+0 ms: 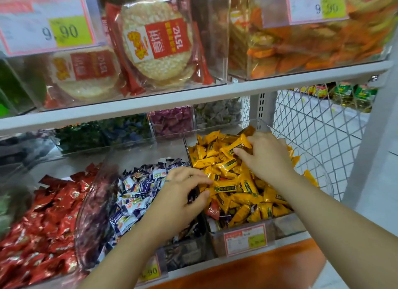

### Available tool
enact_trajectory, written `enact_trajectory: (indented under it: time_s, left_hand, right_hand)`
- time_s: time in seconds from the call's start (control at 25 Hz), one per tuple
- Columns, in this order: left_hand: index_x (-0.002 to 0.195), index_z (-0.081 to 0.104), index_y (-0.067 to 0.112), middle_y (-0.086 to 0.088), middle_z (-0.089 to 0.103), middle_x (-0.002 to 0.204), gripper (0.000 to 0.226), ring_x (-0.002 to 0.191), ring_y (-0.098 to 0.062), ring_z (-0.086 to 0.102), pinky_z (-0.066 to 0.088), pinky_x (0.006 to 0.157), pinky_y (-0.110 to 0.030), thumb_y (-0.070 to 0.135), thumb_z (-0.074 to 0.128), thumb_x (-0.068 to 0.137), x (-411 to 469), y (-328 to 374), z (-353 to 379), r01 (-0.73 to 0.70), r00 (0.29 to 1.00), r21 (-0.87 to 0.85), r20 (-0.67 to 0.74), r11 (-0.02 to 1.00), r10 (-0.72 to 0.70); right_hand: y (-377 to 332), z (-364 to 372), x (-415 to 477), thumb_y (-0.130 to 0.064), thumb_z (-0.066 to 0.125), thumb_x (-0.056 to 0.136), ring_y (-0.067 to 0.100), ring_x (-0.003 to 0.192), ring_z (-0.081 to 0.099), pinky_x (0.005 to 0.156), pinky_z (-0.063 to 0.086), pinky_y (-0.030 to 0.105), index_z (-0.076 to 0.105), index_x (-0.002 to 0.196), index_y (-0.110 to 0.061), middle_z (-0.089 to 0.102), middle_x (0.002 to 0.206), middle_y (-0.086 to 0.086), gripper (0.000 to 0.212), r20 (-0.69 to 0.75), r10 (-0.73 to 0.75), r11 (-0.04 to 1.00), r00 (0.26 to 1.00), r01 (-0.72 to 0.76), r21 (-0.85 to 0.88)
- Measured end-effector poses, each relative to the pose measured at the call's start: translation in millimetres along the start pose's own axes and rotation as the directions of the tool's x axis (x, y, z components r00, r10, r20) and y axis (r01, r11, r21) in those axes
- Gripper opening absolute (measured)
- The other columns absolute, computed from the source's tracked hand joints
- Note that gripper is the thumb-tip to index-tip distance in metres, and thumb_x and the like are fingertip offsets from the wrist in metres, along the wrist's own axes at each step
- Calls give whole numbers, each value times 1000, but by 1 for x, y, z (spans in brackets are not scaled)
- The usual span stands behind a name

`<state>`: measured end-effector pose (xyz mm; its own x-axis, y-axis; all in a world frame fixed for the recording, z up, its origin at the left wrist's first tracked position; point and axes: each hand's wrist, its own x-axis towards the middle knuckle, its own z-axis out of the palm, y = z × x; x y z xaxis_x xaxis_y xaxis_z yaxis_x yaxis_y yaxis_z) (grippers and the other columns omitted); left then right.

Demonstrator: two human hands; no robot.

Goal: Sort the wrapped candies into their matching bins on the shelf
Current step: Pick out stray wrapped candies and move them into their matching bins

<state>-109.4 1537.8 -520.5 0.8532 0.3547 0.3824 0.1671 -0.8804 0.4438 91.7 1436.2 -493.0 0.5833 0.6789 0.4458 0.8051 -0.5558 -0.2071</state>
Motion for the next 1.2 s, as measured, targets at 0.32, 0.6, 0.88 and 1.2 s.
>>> enact_trajectory:
  time_s: [0.32, 0.6, 0.88, 1.2]
  left_hand:
    - [104, 57, 48, 31, 46, 112, 17, 118, 3, 32, 19, 97, -8, 41, 51, 90, 1, 2, 1, 11, 1000, -33, -3, 999, -12]
    - [101, 57, 46, 31, 44, 113, 17, 119, 2, 31, 18, 96, -7, 34, 55, 90, -1, 3, -1, 18, 1000, -18, 7, 1000, -18]
    - [105, 61, 43, 34, 44, 114, 17, 120, 1, 32, 19, 99, -12, 42, 51, 90, 0, -1, -1, -7, 1000, 4, 8, 1000, 7]
    - [107, 61, 39, 33, 42, 114, 19, 118, 4, 30, 16, 95, -3, 35, 53, 91, -2, 4, -1, 11, 1000, 2, 15, 1000, -11]
  right_hand:
    - [6, -14, -21, -48, 65, 79, 21, 117, 45, 95, 30, 38, 54, 125, -32, 54, 120, -5, 50, -112, -52, 967, 992, 78, 241]
    - [-20, -7, -38, -52, 61, 81, 14, 143, 3, 116, -5, 49, 60, 114, -45, 18, 154, -11, 34, 433, -514, 846, 740, 520, 115]
    - [-6, -1, -10, -38, 63, 85, 14, 138, 21, 114, 10, 43, 63, 107, -46, 32, 148, -14, 24, 350, -418, 909, 839, 390, 151]
    - [-13, -19, -30, -41, 64, 83, 9, 130, 31, 109, 22, 39, 64, 110, -42, 44, 137, -17, 27, 304, -491, 867, 816, 427, 255]
